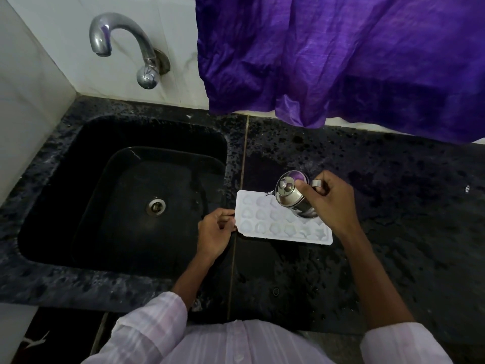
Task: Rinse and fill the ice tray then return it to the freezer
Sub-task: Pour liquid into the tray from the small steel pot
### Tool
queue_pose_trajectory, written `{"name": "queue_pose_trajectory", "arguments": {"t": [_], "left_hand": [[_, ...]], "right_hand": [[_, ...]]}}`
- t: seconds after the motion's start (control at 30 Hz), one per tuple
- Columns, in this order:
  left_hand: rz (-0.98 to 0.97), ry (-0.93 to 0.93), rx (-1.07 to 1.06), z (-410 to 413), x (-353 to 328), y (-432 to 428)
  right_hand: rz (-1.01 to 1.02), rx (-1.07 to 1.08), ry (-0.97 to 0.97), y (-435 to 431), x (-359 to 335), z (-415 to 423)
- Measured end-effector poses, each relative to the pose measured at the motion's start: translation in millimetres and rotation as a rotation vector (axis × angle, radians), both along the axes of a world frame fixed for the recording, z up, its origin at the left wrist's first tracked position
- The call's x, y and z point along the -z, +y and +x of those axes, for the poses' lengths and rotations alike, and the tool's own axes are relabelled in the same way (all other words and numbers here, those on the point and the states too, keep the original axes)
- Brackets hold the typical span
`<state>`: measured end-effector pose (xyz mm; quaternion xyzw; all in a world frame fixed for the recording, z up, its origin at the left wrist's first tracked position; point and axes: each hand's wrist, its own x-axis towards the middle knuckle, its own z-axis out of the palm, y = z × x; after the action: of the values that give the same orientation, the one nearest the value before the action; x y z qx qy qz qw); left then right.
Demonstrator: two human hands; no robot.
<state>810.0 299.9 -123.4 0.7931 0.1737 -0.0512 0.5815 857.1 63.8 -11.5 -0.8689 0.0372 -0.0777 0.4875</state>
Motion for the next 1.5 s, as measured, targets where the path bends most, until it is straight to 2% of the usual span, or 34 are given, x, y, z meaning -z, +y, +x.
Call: {"name": "queue_pose_trajectory", "arguments": {"t": [1.5], "left_hand": [[0.012, -0.009, 0.013, -1, 0, 0]], "right_hand": [[-0.069, 0.177, 0.009, -86, -8, -19]]}}
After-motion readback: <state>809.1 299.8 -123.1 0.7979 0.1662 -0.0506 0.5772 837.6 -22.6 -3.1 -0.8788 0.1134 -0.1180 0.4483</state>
